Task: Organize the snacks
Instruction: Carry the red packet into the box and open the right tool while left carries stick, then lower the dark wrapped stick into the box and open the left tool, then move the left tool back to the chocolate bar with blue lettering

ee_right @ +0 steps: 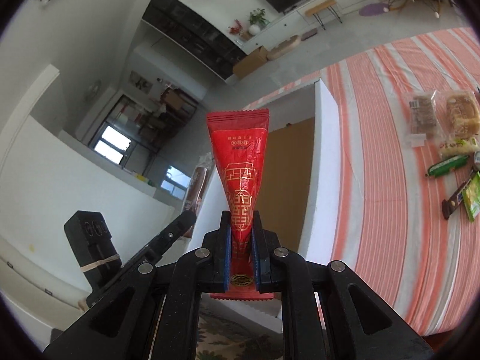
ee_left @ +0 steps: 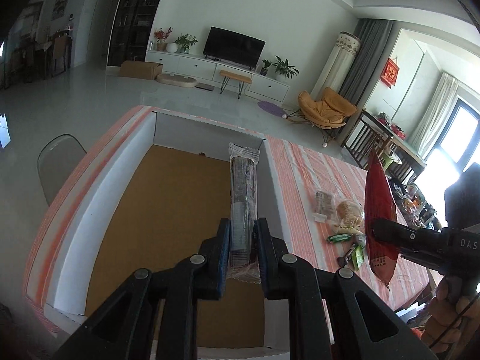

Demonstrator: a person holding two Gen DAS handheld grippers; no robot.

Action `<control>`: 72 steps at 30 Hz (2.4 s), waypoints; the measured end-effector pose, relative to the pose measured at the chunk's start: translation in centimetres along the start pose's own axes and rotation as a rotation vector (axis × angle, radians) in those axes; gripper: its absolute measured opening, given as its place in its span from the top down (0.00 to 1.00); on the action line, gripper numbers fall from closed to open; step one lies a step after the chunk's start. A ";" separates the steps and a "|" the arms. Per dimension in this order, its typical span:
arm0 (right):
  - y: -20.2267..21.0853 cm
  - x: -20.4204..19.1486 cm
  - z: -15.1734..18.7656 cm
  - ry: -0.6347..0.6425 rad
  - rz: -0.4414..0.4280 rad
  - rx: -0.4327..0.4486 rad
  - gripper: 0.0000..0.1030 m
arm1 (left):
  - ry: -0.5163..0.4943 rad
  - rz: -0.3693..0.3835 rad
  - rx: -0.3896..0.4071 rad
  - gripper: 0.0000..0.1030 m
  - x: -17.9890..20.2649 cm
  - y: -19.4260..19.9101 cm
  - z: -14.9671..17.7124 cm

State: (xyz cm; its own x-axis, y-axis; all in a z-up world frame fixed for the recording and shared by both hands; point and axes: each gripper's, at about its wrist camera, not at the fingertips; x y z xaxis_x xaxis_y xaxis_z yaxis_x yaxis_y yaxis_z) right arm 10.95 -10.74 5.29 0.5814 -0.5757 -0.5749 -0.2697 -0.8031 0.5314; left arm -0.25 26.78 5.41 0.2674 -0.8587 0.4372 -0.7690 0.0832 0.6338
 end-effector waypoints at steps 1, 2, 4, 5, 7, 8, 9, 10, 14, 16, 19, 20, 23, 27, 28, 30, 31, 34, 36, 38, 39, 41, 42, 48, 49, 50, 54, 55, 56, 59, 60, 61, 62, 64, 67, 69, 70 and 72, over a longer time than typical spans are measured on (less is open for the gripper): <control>-1.4 -0.4 0.1 0.020 0.005 -0.020 0.89 | 0.004 -0.048 0.002 0.84 -1.1 -0.7 0.3; -2.9 -0.7 0.1 0.036 0.010 -0.045 0.89 | 0.012 -0.094 -0.008 0.84 -2.1 -1.5 0.5; -5.8 -0.8 0.8 0.069 0.020 -0.099 0.88 | 0.008 -0.192 -0.039 0.78 -3.7 -3.3 1.2; -7.1 -0.7 1.5 0.100 0.044 -0.131 0.83 | -0.001 -0.241 -0.057 0.64 -4.1 -4.2 1.7; -8.8 -0.7 2.8 0.174 0.146 -0.174 0.69 | -0.017 -0.284 -0.095 0.30 -4.5 -6.3 2.9; -9.1 -0.4 3.5 0.197 0.184 -0.186 0.42 | -0.013 -0.280 -0.102 0.25 -4.7 -6.9 3.5; -9.1 0.3 4.1 0.204 0.206 -0.183 0.29 | -0.006 -0.276 -0.105 0.25 -4.7 -7.3 3.9; -8.7 1.1 4.6 0.206 0.236 -0.173 0.29 | 0.001 -0.274 -0.108 0.25 -4.6 -7.7 4.3; -5.9 5.1 5.5 0.180 0.376 -0.143 0.30 | 0.003 -0.260 -0.104 0.24 -3.1 -8.8 4.7; -3.9 7.6 6.0 0.141 0.452 -0.113 0.30 | -0.022 -0.243 -0.090 0.23 -1.5 -8.8 4.5; -0.7 11.1 7.4 0.092 0.614 -0.071 0.30 | -0.068 -0.226 -0.059 0.22 0.6 -8.4 4.8; 0.3 12.2 7.9 0.080 0.671 -0.060 0.30 | -0.085 -0.218 -0.046 0.21 1.0 -8.0 4.9; 3.4 15.7 9.6 0.035 0.841 -0.041 0.30 | -0.138 -0.180 -0.003 0.18 3.1 -7.5 5.5; 7.4 19.6 11.1 -0.031 1.092 -0.022 0.30 | -0.234 -0.146 0.021 0.17 6.1 -8.0 6.4; 8.3 20.6 11.3 -0.058 1.133 -0.017 0.29 | -0.263 -0.149 0.033 0.17 6.7 -8.2 6.7; 10.1 22.6 11.5 -0.125 1.182 -0.002 0.27 | -0.311 -0.168 0.064 0.17 7.8 -8.7 7.2; 10.9 23.5 11.6 -0.154 1.195 0.007 0.27 | -0.330 -0.171 0.085 0.17 8.2 -8.9 7.5; 12.8 25.8 11.7 -0.243 1.197 0.035 0.27 | -0.367 -0.191 0.109 0.17 9.1 -9.6 8.3; 13.4 26.5 11.9 -0.294 1.164 0.052 0.27 | -0.386 -0.221 0.087 0.17 9.6 -10.4 8.6; 13.2 27.1 12.0 -0.308 1.157 0.045 0.27 | -0.401 -0.239 0.051 0.17 10.0 -11.3 8.9; 12.9 27.4 12.2 -0.311 1.148 0.034 0.27 | -0.412 -0.250 0.036 0.17 10.0 -11.5 9.0; 12.5 27.7 12.6 -0.317 1.132 0.010 0.27 | -0.430 -0.262 0.018 0.17 10.2 -11.9 9.5; 12.5 27.9 12.7 -0.325 1.126 0.003 0.27 | -0.433 -0.264 0.016 0.17 10.3 -12.0 9.7; 12.4 27.6 13.2 -0.352 1.113 0.013 0.25 | -0.422 -0.249 -0.017 0.17 10.5 -12.2 10.5; 12.3 27.6 13.2 -0.351 1.111 0.011 0.25 | -0.427 -0.256 -0.011 0.17 10.6 -12.1 10.5; 12.3 27.5 13.2 -0.349 1.110 0.009 0.23 | -0.432 -0.266 0.005 0.17 10.8 -12.0 10.6; 12.2 27.4 13.2 -0.344 1.113 0.001 0.22 | -0.473 -0.314 0.164 0.17 12.6 -9.9 10.6; 12.2 27.4 13.2 -0.343 1.113 0.001 0.22 | -0.483 -0.308 0.211 0.17 13.2 -9.1 10.6; 12.2 27.4 13.3 -0.344 1.113 0.001 0.21 | -0.488 -0.286 0.255 0.15 13.9 -8.2 10.6; 12.1 27.3 13.3 -0.341 1.115 -0.004 0.19 | -0.518 -0.187 0.357 0.02 16.6 -5.5 11.0; 12.0 27.3 13.3 -0.339 1.117 -0.007 0.19 | -0.533 -0.152 0.371 0.01 17.7 -4.9 11.4; 12.0 27.3 13.3 -0.337 1.119 -0.009 0.19 | -0.551 -0.114 0.371 0.00 18.7 -4.5 11.9; 12.0 27.2 13.3 -0.337 1.119 -0.008 0.19 | -0.572 -0.072 0.350 0.00 19.8 -4.2 12.5; 12.0 27.2 13.3 -0.337 1.118 -0.008 0.18 | -0.599 0.010 0.249 0.00 21.7 -4.7 13.9; 12.0 27.2 13.3 -0.337 1.117 -0.007 0.18 | -0.583 0.133 0.007 0.00 24.0 -7.3 15.8; 12.0 27.2 13.3 -0.337 1.117 -0.007 0.18 | -0.550 0.175 -0.145 0.00 24.8 -9.8 17.2; 12.0 27.2 13.3 -0.337 1.116 -0.007 0.18 | -0.543 0.175 -0.189 0.00 25.0 -11.1 17.9; 12.0 27.2 13.3 -0.337 1.111 -0.004 0.17 | -0.541 0.130 -0.246 0.00 25.2 -13.8 19.6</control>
State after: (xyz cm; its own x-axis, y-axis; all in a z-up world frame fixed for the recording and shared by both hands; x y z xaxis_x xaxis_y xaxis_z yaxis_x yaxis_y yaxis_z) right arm 13.26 -38.11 -12.23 -0.2077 -0.9754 0.0733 -0.5002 0.1703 0.8490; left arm 5.70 -5.87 -4.83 -0.2022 -0.9636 0.1750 -0.6015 0.2632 0.7543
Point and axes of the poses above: each gripper's, at about its wrist camera, not at the fingertips, and y roughly against the way its jaws point, x to its right, z to its underside, and after that the axes turned 11 degrees about y, right-handed
